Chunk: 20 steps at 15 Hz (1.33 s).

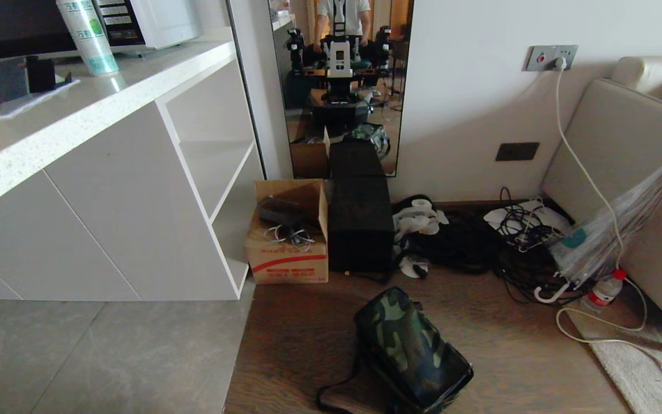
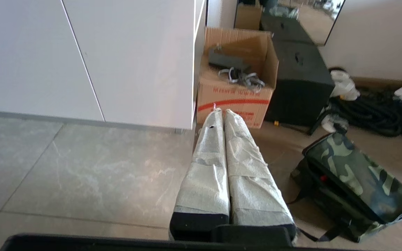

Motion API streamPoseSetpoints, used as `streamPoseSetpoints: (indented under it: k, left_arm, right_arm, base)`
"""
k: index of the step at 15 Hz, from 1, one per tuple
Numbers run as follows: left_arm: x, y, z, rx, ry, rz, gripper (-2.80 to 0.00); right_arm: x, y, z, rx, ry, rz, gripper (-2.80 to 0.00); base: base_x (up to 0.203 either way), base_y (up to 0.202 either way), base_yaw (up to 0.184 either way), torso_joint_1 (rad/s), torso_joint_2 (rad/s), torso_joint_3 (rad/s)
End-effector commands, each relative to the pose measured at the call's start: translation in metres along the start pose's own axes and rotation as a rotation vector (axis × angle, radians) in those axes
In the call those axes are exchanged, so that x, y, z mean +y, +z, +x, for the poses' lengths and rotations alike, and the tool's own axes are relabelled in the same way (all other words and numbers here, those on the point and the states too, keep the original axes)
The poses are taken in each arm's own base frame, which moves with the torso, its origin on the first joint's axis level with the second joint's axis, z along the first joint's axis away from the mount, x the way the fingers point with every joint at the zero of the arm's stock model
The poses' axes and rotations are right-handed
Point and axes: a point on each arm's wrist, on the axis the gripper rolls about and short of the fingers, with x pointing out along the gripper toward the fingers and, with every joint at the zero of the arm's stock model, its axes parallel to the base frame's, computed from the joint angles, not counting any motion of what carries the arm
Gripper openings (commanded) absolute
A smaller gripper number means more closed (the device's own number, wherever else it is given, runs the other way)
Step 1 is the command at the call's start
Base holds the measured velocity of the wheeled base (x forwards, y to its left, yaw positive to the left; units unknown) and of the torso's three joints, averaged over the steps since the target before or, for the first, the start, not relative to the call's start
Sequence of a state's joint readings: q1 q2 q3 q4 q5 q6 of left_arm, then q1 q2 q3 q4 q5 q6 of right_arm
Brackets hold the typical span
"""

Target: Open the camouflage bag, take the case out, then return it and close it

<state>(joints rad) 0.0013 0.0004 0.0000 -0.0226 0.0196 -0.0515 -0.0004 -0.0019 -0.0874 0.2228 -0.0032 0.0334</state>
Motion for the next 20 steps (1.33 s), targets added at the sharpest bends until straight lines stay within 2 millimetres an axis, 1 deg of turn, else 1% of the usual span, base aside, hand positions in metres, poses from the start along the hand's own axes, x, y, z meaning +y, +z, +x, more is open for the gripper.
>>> streamPoseSetpoints:
  k: [1,15,20]
  left_arm:
    - [0.0001,-0.0029,0.0008,0.010,0.001,0.000,-2.80]
    - [0.0001,-0.0030,0.0007,0.010,0.001,0.004,-2.80]
    - [0.0001,-0.0030,0.0007,0.010,0.001,0.006,-2.80]
  right_arm:
    - [0.0000,0.0000,0.0001,0.003,0.000,0.000,-2.80]
    - [0.0000,0.0000,0.0001,0.003,0.000,0.000,-2.80]
    - [0.0000,0.0000,0.0001,0.002,0.000,0.000,-2.80]
  base:
    - [0.000,0.000,0.000,0.002,0.00,0.193]
    - [0.000,0.000,0.000,0.002,0.00,0.201]
    - [0.000,0.000,0.000,0.001,0.00,0.045]
